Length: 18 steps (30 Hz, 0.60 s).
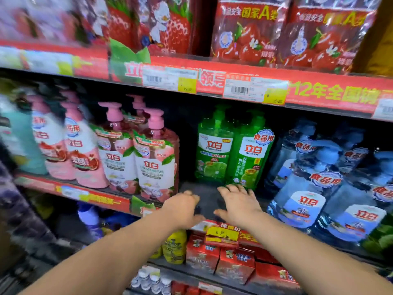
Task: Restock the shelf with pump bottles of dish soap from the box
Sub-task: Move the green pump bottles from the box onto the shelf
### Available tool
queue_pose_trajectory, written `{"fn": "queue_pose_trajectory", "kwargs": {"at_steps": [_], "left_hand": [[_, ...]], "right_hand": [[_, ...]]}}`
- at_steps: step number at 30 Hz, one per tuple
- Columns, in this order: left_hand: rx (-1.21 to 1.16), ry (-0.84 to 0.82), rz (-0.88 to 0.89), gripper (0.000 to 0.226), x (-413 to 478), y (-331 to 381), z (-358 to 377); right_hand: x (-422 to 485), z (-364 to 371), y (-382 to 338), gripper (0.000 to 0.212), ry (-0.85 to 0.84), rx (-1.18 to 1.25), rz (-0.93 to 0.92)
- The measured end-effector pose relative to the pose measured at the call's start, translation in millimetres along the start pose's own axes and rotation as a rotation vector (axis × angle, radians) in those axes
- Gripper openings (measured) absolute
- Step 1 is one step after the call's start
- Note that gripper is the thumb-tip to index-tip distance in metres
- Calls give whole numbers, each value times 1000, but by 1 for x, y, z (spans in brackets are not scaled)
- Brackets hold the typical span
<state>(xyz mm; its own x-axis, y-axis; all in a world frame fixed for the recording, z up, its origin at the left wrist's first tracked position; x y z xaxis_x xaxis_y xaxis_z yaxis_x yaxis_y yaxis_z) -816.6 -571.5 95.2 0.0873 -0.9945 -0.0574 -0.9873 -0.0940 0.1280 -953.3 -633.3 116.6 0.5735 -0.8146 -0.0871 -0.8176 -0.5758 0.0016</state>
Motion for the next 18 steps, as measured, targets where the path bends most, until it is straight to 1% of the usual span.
{"fn": "queue_pose_trajectory", "kwargs": {"at_steps": [3, 6, 8, 11, 18], "left_hand": [[-34, 6, -68, 53, -38, -34, -3], [-47, 44, -203, 56, -96, -93, -5], [-22, 60, -287, 52, -141, -133, -6], [-6, 69, -433, 45, -227, -192, -8], [-2, 53, -746, 51, -424, -295, -8]], "right_hand": [[-2, -1, -47, 74, -13, 3, -70], [-8, 1, -117, 73, -46, 7, -179], [-15, 3, -168, 71, -44, 1, -252], [-36, 7, -259, 69, -39, -28, -388], [-111, 23, -458, 69, -41, -38, -699]]}}
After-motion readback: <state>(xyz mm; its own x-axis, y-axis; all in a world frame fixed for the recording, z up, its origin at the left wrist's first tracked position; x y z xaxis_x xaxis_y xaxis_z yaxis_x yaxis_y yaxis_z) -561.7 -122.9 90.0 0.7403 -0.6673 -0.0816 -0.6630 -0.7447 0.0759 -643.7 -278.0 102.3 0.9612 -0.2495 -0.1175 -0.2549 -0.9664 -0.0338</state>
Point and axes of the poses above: each hand's wrist, its own x-axis towards the middle knuckle, its own z-axis out of the palm, y = z × x, the point moved 4 cm from there along x, towards the middle knuckle, and after that the axes turned 2 degrees about y, right-handed, at the moved point
